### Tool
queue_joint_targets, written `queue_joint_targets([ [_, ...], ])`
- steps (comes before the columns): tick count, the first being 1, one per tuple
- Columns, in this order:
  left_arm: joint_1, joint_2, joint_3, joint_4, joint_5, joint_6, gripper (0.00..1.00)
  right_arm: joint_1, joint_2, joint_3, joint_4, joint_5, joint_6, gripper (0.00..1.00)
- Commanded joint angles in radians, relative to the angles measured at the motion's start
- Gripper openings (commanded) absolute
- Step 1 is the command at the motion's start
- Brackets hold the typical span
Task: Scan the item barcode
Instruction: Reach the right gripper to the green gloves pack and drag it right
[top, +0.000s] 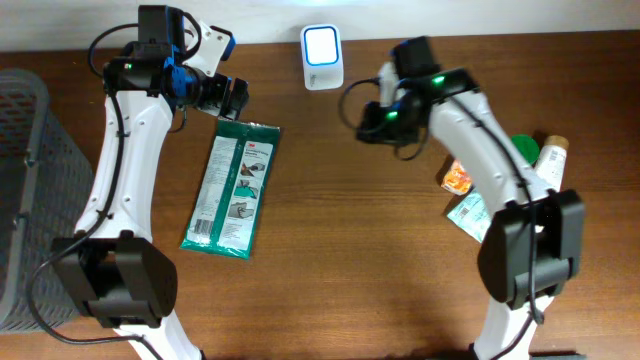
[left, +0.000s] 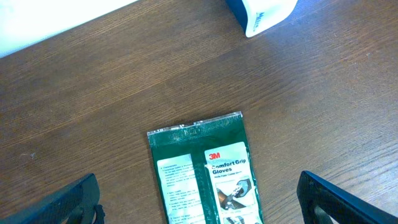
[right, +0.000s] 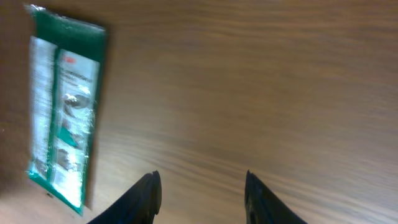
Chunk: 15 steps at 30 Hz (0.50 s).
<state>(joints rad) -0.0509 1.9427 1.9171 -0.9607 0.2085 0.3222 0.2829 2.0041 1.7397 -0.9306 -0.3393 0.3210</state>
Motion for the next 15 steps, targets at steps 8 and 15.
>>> queue_joint_targets([
  [8, 0.003, -0.030, 0.018, 0.012, 0.009, 0.005, 0.99, 0.162, 0.009, -0.121, 0.299, 0.038, 0.355, 0.37],
  [15, 0.024, -0.030, 0.050, 0.016, -0.072, -0.024, 0.99, 0.211, 0.114, -0.129, 0.423, -0.055, 0.417, 0.44],
])
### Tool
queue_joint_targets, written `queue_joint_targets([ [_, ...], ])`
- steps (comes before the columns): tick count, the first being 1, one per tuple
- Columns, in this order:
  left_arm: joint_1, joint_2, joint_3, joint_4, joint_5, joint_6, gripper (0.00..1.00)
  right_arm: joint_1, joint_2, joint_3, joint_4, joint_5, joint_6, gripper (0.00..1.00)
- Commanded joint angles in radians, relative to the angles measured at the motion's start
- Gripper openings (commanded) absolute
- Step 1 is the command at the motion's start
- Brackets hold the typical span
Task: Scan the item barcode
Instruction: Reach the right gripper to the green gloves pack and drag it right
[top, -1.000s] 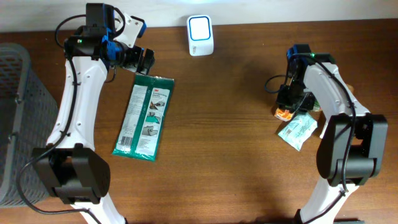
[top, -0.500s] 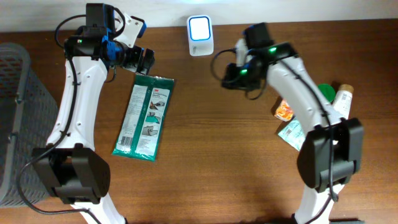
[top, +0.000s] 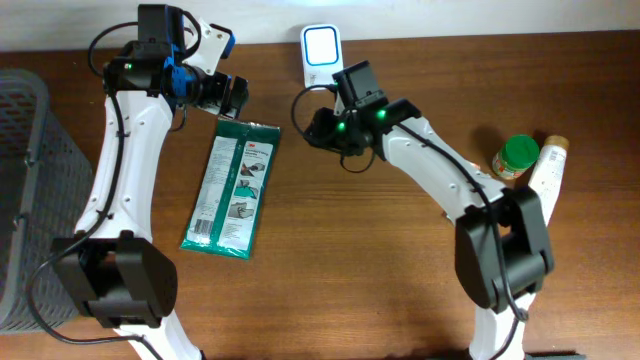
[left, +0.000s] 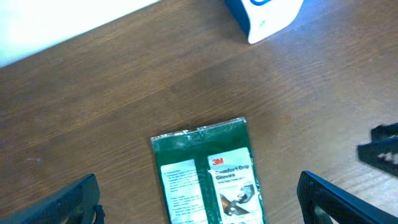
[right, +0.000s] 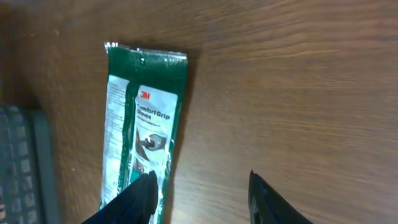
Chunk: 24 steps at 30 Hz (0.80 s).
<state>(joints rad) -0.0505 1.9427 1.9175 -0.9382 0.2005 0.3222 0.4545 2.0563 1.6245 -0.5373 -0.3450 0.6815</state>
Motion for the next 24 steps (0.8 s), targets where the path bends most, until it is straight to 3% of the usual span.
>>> queue_joint_targets([
  [1, 0.034, -0.030, 0.066, -0.014, -0.089, -0.056, 0.99, 0.053, 0.077, -0.014, 0.046, -0.053, 0.060, 0.45],
  [6, 0.122, -0.030, 0.171, -0.080, -0.123, -0.130, 1.00, 0.131, 0.130, -0.014, 0.143, -0.012, 0.029, 0.47],
  [11, 0.215, -0.028, 0.170, -0.086, -0.122, -0.229, 0.95, 0.221, 0.172, -0.014, 0.337, 0.071, -0.280, 0.44],
  [19, 0.236, -0.027, 0.158, -0.104, -0.119, -0.232, 0.94, 0.343, 0.211, -0.014, 0.465, 0.257, -0.652, 0.38],
  [24, 0.236, -0.027, 0.158, -0.107, -0.119, -0.232, 0.96, 0.365, 0.257, -0.014, 0.466, 0.261, -0.678, 0.39],
])
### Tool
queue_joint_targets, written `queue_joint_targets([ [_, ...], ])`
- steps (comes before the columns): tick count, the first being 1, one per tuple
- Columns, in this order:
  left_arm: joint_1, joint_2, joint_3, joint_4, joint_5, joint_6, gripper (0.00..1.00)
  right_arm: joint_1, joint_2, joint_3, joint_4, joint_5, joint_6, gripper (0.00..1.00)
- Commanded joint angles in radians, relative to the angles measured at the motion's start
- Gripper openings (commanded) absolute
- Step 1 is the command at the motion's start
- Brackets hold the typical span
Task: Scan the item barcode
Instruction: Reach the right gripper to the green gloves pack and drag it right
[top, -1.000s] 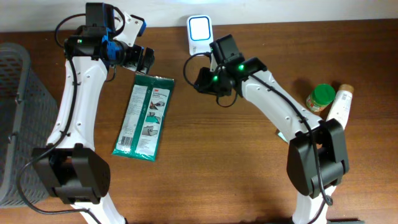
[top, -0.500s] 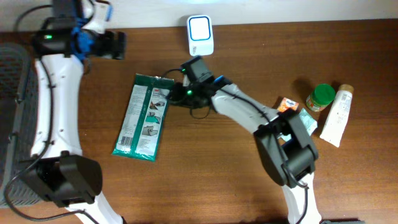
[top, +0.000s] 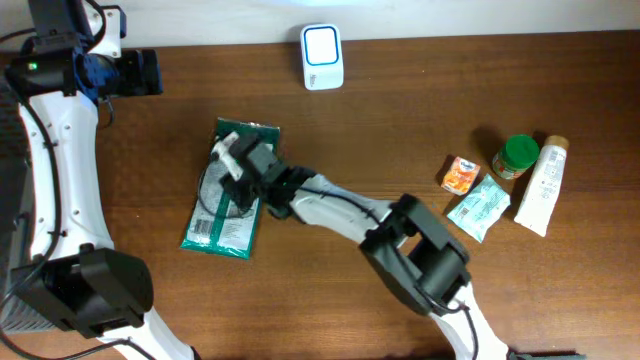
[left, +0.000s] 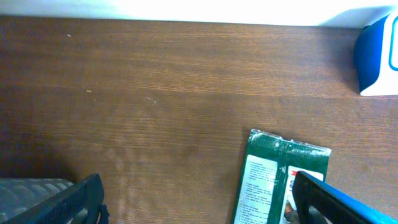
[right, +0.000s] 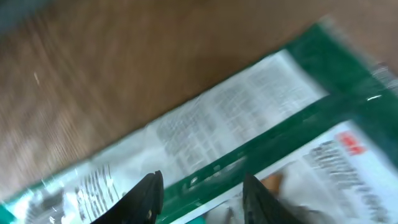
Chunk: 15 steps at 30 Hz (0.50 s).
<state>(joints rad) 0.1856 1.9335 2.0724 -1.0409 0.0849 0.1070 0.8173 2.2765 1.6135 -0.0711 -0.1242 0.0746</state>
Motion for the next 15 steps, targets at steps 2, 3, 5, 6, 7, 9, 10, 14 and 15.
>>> queue_joint_targets([
  [2, 0.000, -0.018, 0.003, -0.009, -0.003, -0.017, 0.98, 0.000, 0.040, -0.003, -0.008, 0.044, -0.071, 0.39],
  [3, 0.000, -0.018, 0.003, -0.010, -0.003, -0.017, 0.99, 0.000, 0.040, -0.003, -0.018, 0.059, -0.071, 0.39],
  [5, -0.002, -0.018, 0.003, -0.010, -0.003, -0.016, 0.99, 0.000, 0.040, -0.003, -0.060, 0.092, -0.072, 0.39],
  [6, -0.004, -0.018, 0.003, -0.011, -0.003, -0.016, 0.99, 0.000, 0.040, -0.003, -0.097, 0.119, -0.071, 0.39],
  [7, -0.005, -0.018, 0.003, -0.013, -0.003, -0.017, 1.00, 0.000, 0.041, -0.003, -0.141, 0.161, -0.072, 0.39],
  [9, -0.012, -0.017, 0.003, -0.023, -0.003, -0.016, 0.99, 0.000, 0.041, -0.003, -0.218, 0.268, -0.077, 0.39],
  [10, -0.014, -0.017, 0.003, -0.027, -0.003, -0.016, 0.99, 0.000, 0.040, -0.003, -0.246, 0.305, -0.085, 0.39],
  [14, -0.034, -0.016, 0.003, -0.050, -0.003, -0.016, 0.99, -0.001, 0.040, -0.003, -0.396, 0.404, -0.097, 0.39],
  [15, -0.038, -0.015, 0.003, -0.056, -0.003, -0.016, 0.99, -0.002, 0.040, -0.002, -0.428, 0.406, -0.097, 0.39],
])
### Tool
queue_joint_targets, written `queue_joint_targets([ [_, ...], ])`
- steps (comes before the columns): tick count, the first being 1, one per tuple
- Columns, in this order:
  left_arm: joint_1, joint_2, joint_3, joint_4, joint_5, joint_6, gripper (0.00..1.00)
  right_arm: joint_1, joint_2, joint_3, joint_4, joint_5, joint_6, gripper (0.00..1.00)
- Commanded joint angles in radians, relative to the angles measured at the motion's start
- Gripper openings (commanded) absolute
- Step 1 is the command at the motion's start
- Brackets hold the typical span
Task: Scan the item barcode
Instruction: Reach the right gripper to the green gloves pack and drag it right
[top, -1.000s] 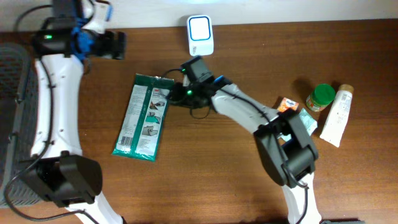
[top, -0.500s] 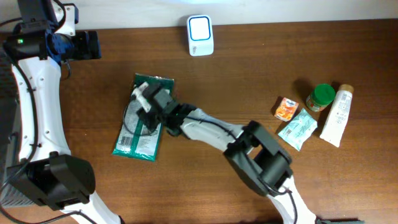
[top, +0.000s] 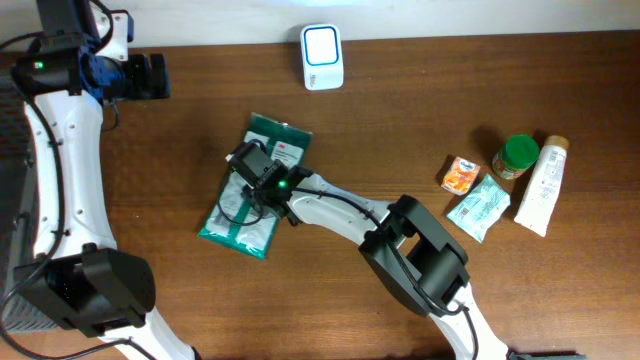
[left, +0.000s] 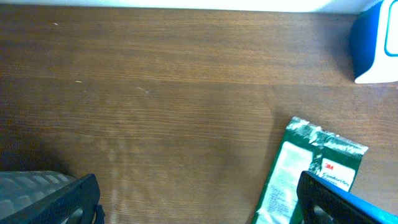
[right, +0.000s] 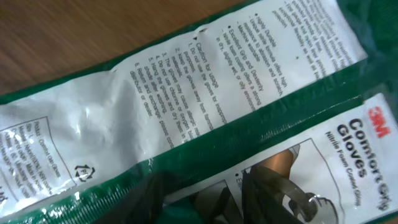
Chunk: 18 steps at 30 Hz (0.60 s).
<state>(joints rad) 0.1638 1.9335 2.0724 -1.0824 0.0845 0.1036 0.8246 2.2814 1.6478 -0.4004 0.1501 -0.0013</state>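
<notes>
The green and white glove packet (top: 240, 225) lies tilted on the wooden table, its top end pointing up and to the right. My right gripper (top: 258, 183) is low over its middle. In the right wrist view the packet (right: 186, 93) fills the frame and the right gripper (right: 202, 199) is open, its dark fingers (right: 146, 199) down on the film. The white and blue scanner (top: 322, 55) stands at the back edge. My left gripper (top: 150, 78) is open at the far left, with nothing between its fingers; its view shows the packet (left: 311, 168) and scanner (left: 376, 43).
At the right lie an orange packet (top: 459, 174), a green-lidded jar (top: 516, 156), a white tube (top: 540, 185) and a teal pouch (top: 478, 208). The corner of a grey mesh basket (left: 31, 186) shows at the far left.
The glove packet has turned: its top end has shifted right and it now lies tilted. My right gripper stays low on it, a little further right. The left gripper has barely moved.
At first my left gripper hung open by the packet's top end and my right gripper was right of the scanner. The right gripper then stood nearer the packet. Later the left arm was at the far left and the right gripper was down on the packet, which now lies turned.
</notes>
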Motion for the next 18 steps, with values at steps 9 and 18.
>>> queue_joint_targets([
  [9, -0.043, -0.008, -0.035, -0.063, -0.003, -0.013, 0.98, -0.103, -0.035, 0.022, -0.359, 0.078, 0.092, 0.58],
  [18, -0.069, 0.004, -0.132, -0.056, 0.066, 0.001, 0.84, -0.270, -0.259, 0.036, -0.467, -0.200, 0.224, 0.62],
])
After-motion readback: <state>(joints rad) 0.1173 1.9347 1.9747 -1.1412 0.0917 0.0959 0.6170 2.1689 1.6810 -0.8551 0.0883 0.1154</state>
